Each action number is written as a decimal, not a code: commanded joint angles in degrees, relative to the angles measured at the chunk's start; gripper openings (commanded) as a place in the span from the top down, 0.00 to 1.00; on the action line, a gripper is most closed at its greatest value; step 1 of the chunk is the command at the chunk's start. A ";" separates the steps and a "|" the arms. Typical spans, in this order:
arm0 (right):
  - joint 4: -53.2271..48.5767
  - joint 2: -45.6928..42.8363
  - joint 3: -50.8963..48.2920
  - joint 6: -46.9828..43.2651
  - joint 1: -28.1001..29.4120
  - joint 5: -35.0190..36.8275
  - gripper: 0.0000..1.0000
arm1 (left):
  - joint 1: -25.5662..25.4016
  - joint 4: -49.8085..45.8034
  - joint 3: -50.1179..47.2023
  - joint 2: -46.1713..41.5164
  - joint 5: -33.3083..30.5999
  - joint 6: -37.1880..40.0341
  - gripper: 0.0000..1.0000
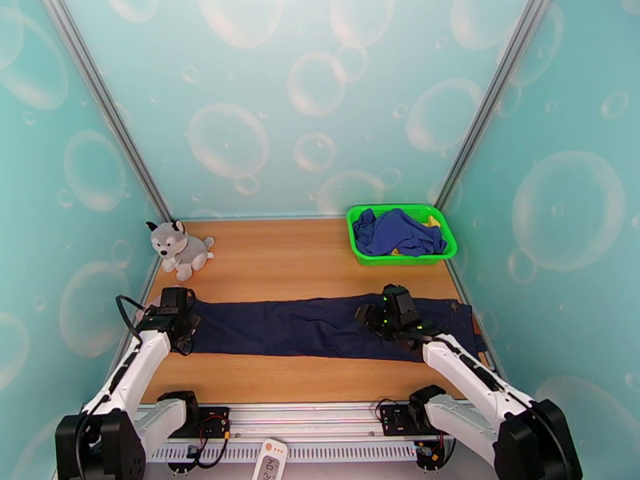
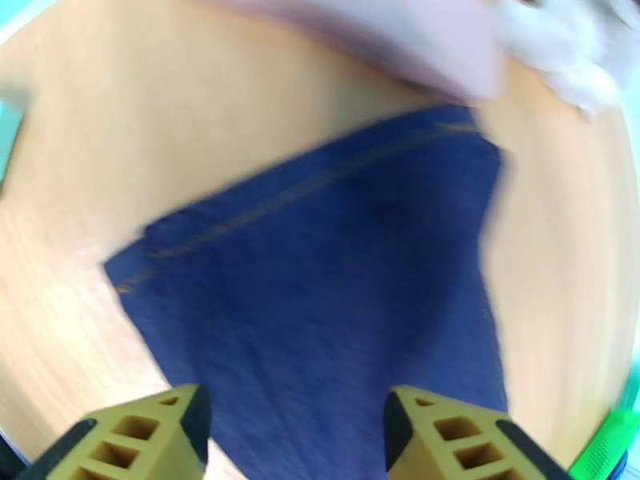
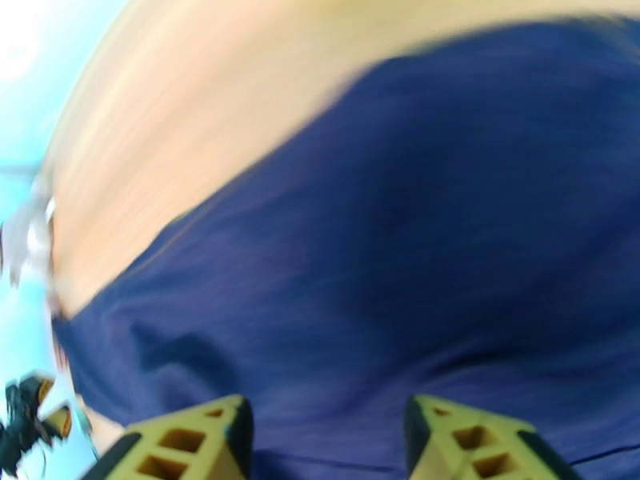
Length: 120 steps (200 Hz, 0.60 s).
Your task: Fold and stack the trousers
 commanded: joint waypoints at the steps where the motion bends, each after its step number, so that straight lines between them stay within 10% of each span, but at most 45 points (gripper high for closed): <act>1: 2.58 2.70 0.75 1.00 1.71 3.84 0.46 | 4.25 0.61 0.99 4.06 2.60 3.64 0.45; 120: 8.49 6.13 -4.89 -4.58 -2.76 -0.04 0.43 | 7.06 3.17 0.15 9.30 6.47 6.40 0.60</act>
